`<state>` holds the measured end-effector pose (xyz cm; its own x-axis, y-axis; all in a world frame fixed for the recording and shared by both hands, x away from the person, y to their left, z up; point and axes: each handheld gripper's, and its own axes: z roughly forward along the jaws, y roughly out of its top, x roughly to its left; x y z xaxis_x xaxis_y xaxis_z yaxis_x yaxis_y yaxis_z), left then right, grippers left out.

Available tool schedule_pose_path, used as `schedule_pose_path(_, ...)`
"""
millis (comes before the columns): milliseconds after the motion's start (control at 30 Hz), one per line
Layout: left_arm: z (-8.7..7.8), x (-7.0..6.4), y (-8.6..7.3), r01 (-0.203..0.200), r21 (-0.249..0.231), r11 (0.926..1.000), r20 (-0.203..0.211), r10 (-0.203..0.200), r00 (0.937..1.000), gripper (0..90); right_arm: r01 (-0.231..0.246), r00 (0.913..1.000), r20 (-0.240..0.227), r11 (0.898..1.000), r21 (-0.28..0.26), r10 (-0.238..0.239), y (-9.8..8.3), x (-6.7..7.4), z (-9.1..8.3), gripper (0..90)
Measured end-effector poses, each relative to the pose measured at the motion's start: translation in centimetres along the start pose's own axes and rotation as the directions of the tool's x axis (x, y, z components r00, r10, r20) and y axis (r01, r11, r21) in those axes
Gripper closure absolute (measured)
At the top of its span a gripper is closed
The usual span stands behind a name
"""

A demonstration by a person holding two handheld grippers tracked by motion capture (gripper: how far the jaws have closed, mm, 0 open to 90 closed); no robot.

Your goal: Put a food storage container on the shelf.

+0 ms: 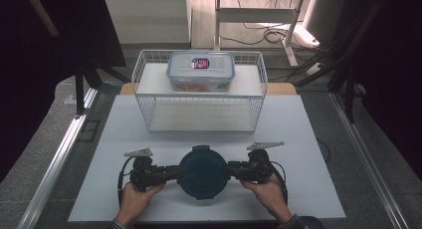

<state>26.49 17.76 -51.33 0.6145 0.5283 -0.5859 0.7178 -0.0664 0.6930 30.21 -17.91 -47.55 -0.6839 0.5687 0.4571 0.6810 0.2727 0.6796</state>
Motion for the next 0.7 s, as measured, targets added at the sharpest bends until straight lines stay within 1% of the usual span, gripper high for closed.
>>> schedule_pose_path(133, 0.0, 0.1, -0.1, 0.001, -0.008, 1.0, 0.003, -0.001, 1.0, 58.0, -0.027, 0.9995, -0.019, 1.0, -0.009, 0.027, -0.3, -0.4, 0.0, 54.3)
schedule_pose_path(200, 0.0, 0.2, -0.1, 0.005, -0.008, 1.0, 0.004, -0.005, 1.0, 57.9, -0.04, 0.9987, -0.03, 0.999, -0.002, 0.04, -0.4, -0.5, 0.1, 54.2)
schedule_pose_path(300, 0.0, 0.4, -0.3, 0.025, -0.007, 0.9997, 0.0, -0.025, 0.9997, 57.3, -0.052, 0.9977, -0.043, 0.999, 0.017, 0.052, -0.7, -0.7, 0.3, 54.2)
schedule_pose_path(333, 0.0, 0.4, -0.4, 0.024, -0.004, 0.9997, -0.005, -0.024, 0.9997, 56.7, -0.057, 0.9974, -0.042, 0.998, 0.026, 0.058, -0.8, -0.7, 0.5, 54.6)
schedule_pose_path(367, 0.0, 0.5, -0.5, 0.027, -0.006, 0.9996, -0.006, -0.027, 0.9996, 56.5, -0.06, 0.9974, -0.038, 0.998, 0.023, 0.061, -0.9, -0.7, 0.5, 55.1)
schedule_pose_path(400, -0.1, 0.4, -0.6, 0.029, -0.003, 0.9996, -0.009, -0.029, 0.9995, 56.3, -0.066, 0.9969, -0.041, 0.997, 0.025, 0.067, -0.8, -0.6, 0.5, 56.0)
schedule_pose_path(433, -0.1, 0.3, -0.6, 0.022, -0.001, 0.9997, -0.012, -0.022, 0.9997, 56.2, -0.069, 0.9964, -0.048, 0.997, 0.03, 0.07, -0.7, -0.6, 0.5, 56.4)
schedule_pose_path(500, -0.2, 0.3, -0.9, 0.04, -0.008, 0.9992, -0.015, -0.04, 0.9991, 56.2, -0.054, 0.9975, -0.045, 0.998, 0.027, 0.055, -0.7, -0.4, 0.4, 56.7)
schedule_pose_path(567, -0.2, 0.4, -1.1, 0.054, -0.022, 0.9983, -0.008, -0.054, 0.9985, 56.3, -0.041, 0.9984, -0.039, 0.999, 0.027, 0.042, -0.7, -0.2, 0.4, 56.8)
schedule_pose_path(667, -0.2, 0.5, -1.6, 0.09, -0.04, 0.9952, 0.01, -0.089, 0.996, 56.2, -0.036, 0.9986, -0.036, 0.999, 0.025, 0.037, -0.7, 0.0, 0.4, 56.9)
schedule_pose_path(700, -0.1, 0.6, -1.7, 0.097, -0.039, 0.9946, 0.014, -0.096, 0.9953, 55.9, -0.036, 0.9987, -0.035, 0.999, 0.025, 0.037, -0.7, 0.0, 0.4, 56.9)
